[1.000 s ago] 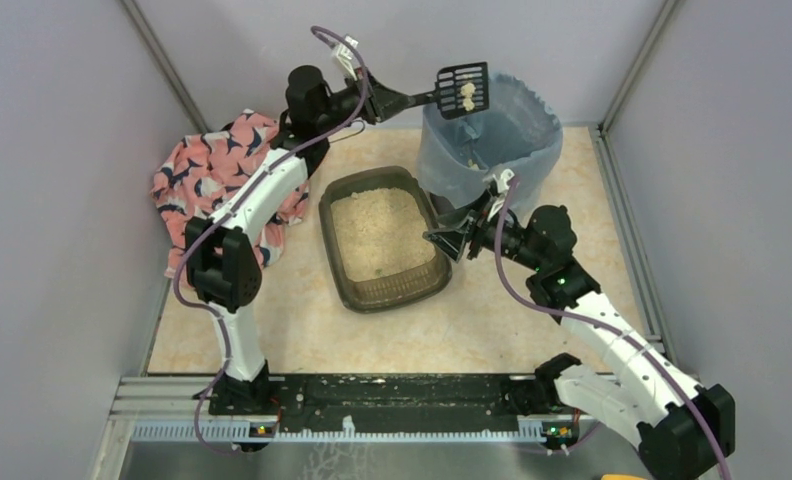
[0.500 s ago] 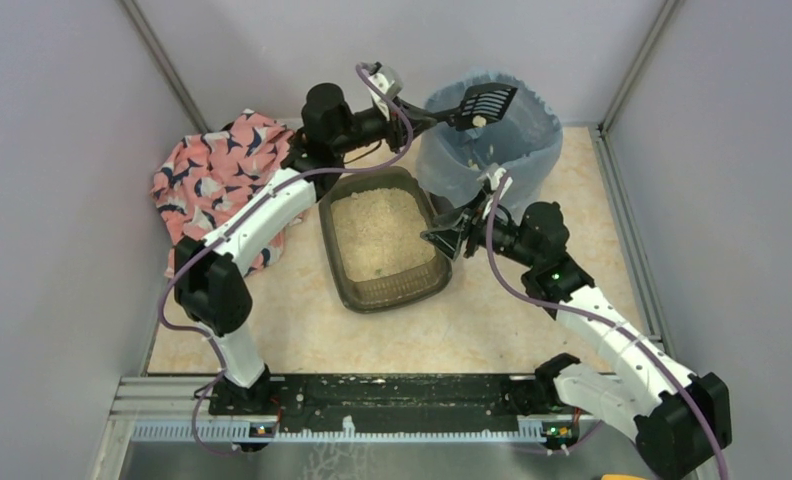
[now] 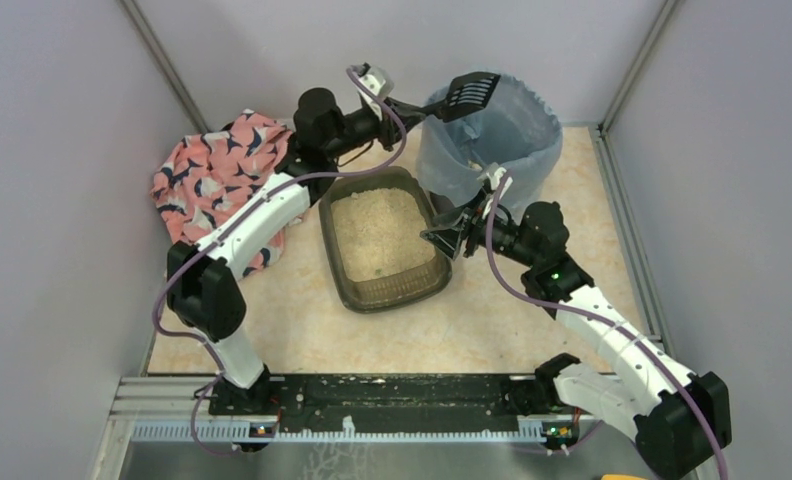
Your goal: Clean the litter box
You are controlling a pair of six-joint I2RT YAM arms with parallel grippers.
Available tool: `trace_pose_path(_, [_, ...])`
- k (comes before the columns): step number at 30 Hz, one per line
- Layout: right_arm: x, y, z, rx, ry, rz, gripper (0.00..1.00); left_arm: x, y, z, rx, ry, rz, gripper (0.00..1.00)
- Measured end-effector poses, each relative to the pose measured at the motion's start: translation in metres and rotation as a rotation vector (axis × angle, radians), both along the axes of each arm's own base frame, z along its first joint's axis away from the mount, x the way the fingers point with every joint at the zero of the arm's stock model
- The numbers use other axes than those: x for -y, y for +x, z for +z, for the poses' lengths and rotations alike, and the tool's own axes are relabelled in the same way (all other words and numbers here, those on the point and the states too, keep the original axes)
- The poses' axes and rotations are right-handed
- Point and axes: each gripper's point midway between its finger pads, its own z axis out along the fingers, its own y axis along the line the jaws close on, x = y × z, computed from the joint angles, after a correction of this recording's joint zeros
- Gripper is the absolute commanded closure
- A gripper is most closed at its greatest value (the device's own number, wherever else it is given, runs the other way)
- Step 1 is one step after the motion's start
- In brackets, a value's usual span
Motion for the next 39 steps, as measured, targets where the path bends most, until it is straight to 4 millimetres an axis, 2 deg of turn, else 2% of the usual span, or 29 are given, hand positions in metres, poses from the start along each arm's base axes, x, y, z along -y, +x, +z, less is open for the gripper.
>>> trace_pose_path(3, [0.000,0.000,0.000,0.000,0.000,0.000,0.45,-0.006,0.001,0.010,-0.014,-0.039,0.016,1.00])
trace_pose_path(6, [0.000,0.000,0.000,0.001,0.000,0.000,0.45,-0.028,0.009,0.027,-0.075,-0.133,0.079,1.00])
trace_pose_path(9, [0.000,0.000,-0.003,-0.004,-0.003,-0.002,0.45,-0.080,0.020,0.043,-0.162,-0.252,0.217,1.00])
trace_pose_path(12, [0.000,0.000,-0.005,-0.008,-0.004,-0.002,0.45,-0.138,0.023,0.060,-0.235,-0.347,0.383,1.00])
trace_pose_path(14, [0.000,0.000,-0.007,-0.009,-0.005,-0.002,0.45,-0.162,0.013,0.072,-0.263,-0.393,0.455,1.00])
trace_pose_path(16, [0.000,0.000,-0.008,-0.012,-0.006,-0.002,0.45,-0.174,-0.006,0.073,-0.297,-0.415,0.486,1.00])
trace_pose_path(18, [0.000,0.001,-0.010,-0.018,-0.009,-0.001,0.45,-0.181,-0.029,0.059,-0.352,-0.411,0.501,1.00])
trace_pose_path(20, [-0.001,0.002,-0.012,-0.024,-0.012,-0.001,0.45,-0.185,-0.048,0.035,-0.423,-0.395,0.513,1.00])
trace_pose_path(26, [-0.003,0.003,-0.018,-0.044,-0.020,0.008,0.45,-0.192,-0.084,-0.067,-0.684,-0.265,0.571,1.00])
trace_pose_path(31, [-0.007,0.008,-0.032,-0.090,-0.037,0.014,0.45,-0.193,-0.111,-0.129,-0.859,-0.126,0.582,1.00])
trace_pose_path(34, [-0.007,0.009,-0.037,-0.102,-0.043,0.014,0.45,-0.195,-0.126,-0.148,-0.913,-0.068,0.584,1.00])
trace_pose_path(39, [-0.008,0.009,-0.037,-0.102,-0.043,0.014,0.46,-0.193,-0.142,-0.156,-0.941,-0.025,0.587,1.00])
